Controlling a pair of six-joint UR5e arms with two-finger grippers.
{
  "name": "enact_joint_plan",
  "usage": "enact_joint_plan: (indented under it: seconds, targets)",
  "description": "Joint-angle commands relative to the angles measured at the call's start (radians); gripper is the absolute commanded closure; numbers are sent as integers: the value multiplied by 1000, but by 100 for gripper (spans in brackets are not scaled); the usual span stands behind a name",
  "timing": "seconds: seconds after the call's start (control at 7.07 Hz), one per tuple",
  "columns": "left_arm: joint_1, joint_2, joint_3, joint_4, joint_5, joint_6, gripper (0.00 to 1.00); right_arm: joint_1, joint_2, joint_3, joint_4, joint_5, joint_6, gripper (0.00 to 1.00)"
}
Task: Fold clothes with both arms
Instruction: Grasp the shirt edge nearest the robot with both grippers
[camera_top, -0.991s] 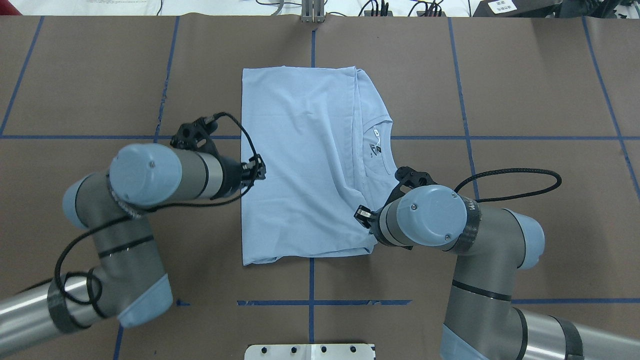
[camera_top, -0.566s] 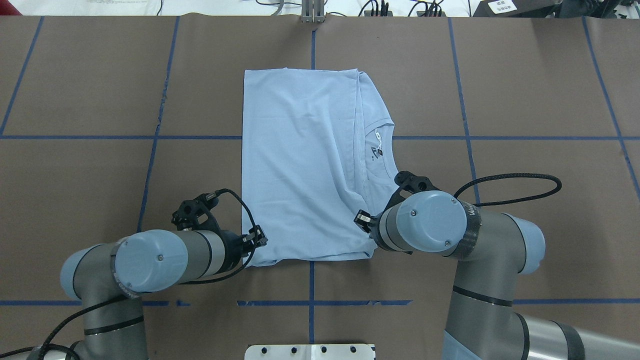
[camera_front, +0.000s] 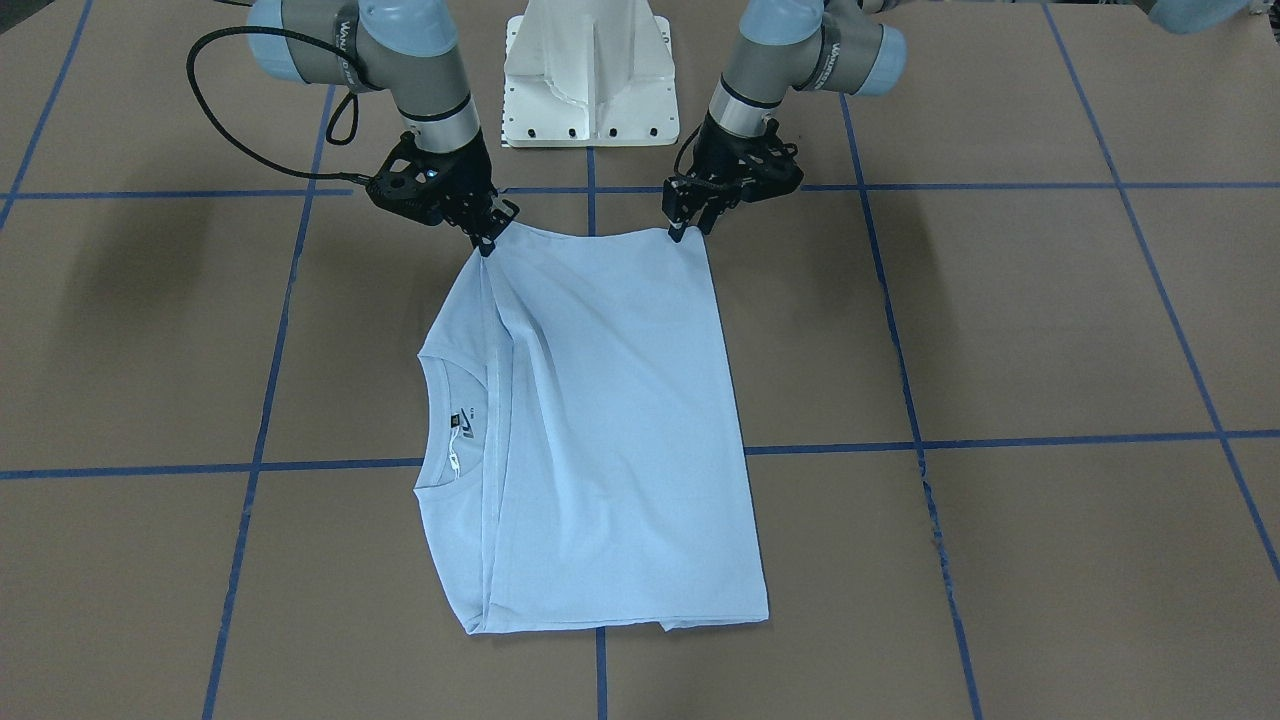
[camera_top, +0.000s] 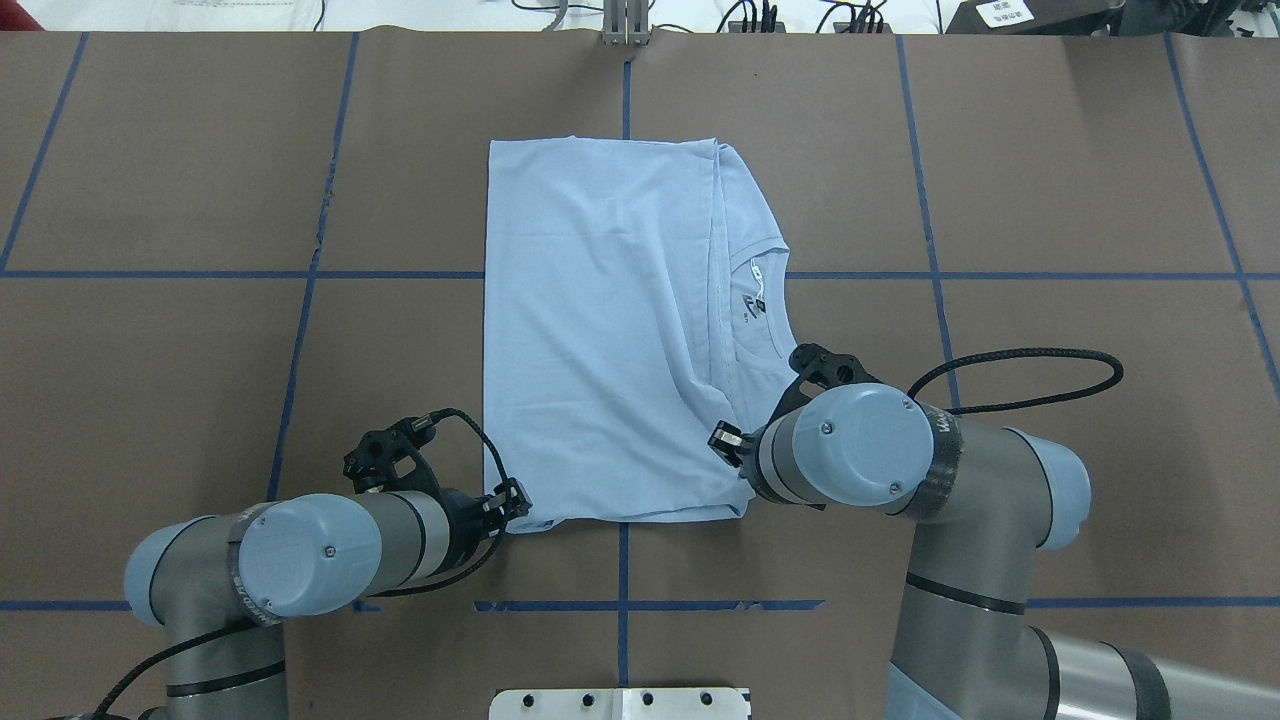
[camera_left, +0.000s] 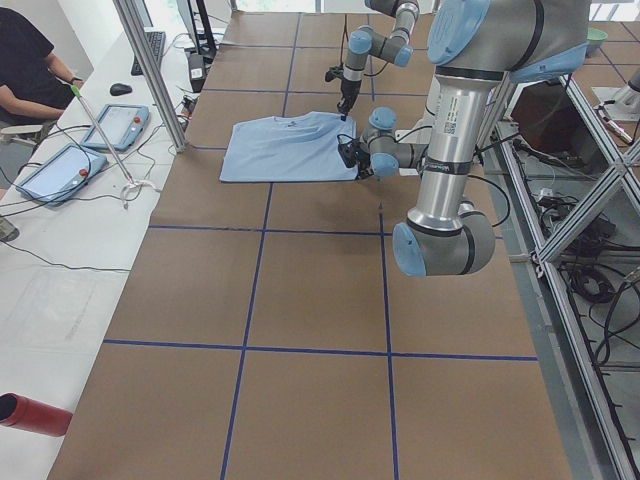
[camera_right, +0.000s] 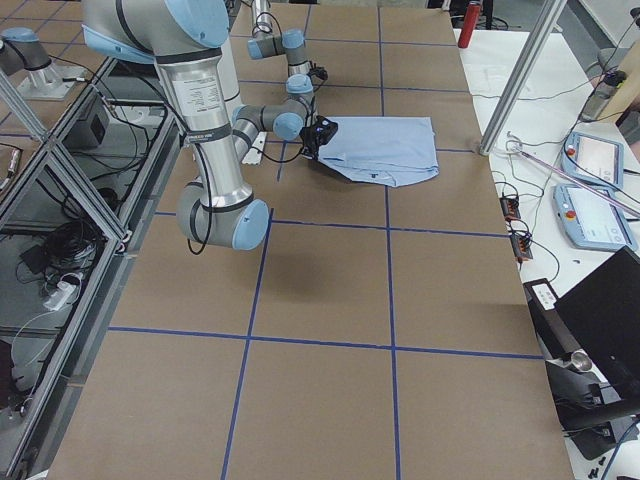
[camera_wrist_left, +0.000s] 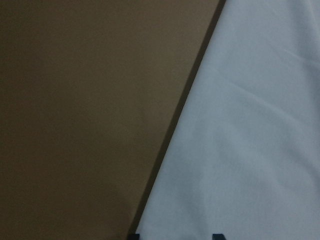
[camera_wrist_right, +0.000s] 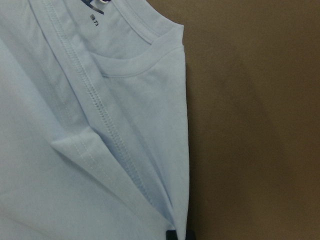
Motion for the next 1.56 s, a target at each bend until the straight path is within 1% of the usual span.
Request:
enact_joint_plan:
  seconds: [0.0, 0.14, 0.28, 0.42, 0.57, 0.71, 1.42]
  targets:
    - [2, 0, 2, 5, 0, 0, 43, 0, -1, -1, 0, 0, 0, 100]
    - [11, -3, 2, 46, 0, 0, 43, 0, -3, -1, 0, 0, 0, 100]
    - [13, -2, 4, 48, 0, 0, 44, 0, -4, -1, 0, 0, 0, 100]
    - [15, -3, 4, 49, -1, -3, 51, -1, -4, -1, 0, 0, 0, 100]
    - [15, -8, 4, 49, -1, -29, 87, 0, -4, 1, 0, 0, 0, 100]
    - [18, -9, 4, 49, -1, -46, 100, -1, -4, 1, 0, 0, 0, 100]
    - [18, -17, -16, 49, -7, -49, 100, 0, -15, 16, 0, 0, 0, 100]
